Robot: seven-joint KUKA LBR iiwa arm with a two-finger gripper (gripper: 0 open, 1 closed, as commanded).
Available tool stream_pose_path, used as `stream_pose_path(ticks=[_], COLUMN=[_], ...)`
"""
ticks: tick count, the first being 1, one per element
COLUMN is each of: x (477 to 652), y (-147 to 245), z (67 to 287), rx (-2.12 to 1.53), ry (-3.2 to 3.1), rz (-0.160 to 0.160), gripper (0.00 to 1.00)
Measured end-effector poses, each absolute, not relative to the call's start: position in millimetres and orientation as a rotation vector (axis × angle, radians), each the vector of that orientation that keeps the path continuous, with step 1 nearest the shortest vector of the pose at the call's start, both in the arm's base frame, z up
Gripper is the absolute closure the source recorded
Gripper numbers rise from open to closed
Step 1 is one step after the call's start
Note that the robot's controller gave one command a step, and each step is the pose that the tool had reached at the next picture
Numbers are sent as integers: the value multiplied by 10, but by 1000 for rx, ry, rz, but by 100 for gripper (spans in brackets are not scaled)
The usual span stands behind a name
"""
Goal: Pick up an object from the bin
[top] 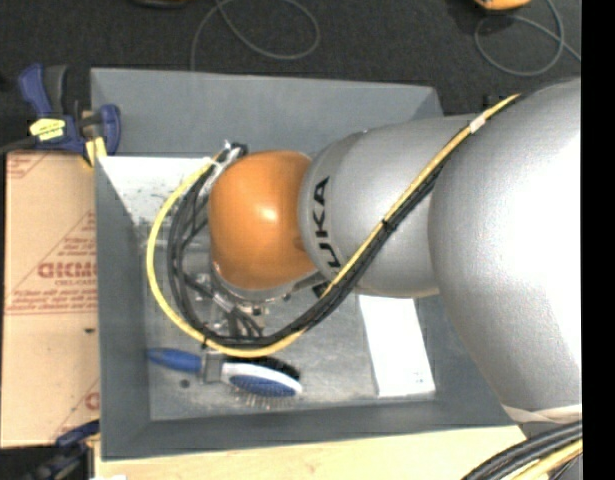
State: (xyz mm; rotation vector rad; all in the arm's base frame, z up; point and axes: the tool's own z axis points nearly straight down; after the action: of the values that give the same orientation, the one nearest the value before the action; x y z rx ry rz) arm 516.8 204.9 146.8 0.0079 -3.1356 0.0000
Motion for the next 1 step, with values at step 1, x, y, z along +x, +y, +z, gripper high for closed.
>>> stream_pose_path(ticks=[1], x=[5191], y=[2039], z=[1511], rx=[-3], ry=[-3143], rz=[-3], gripper=[100])
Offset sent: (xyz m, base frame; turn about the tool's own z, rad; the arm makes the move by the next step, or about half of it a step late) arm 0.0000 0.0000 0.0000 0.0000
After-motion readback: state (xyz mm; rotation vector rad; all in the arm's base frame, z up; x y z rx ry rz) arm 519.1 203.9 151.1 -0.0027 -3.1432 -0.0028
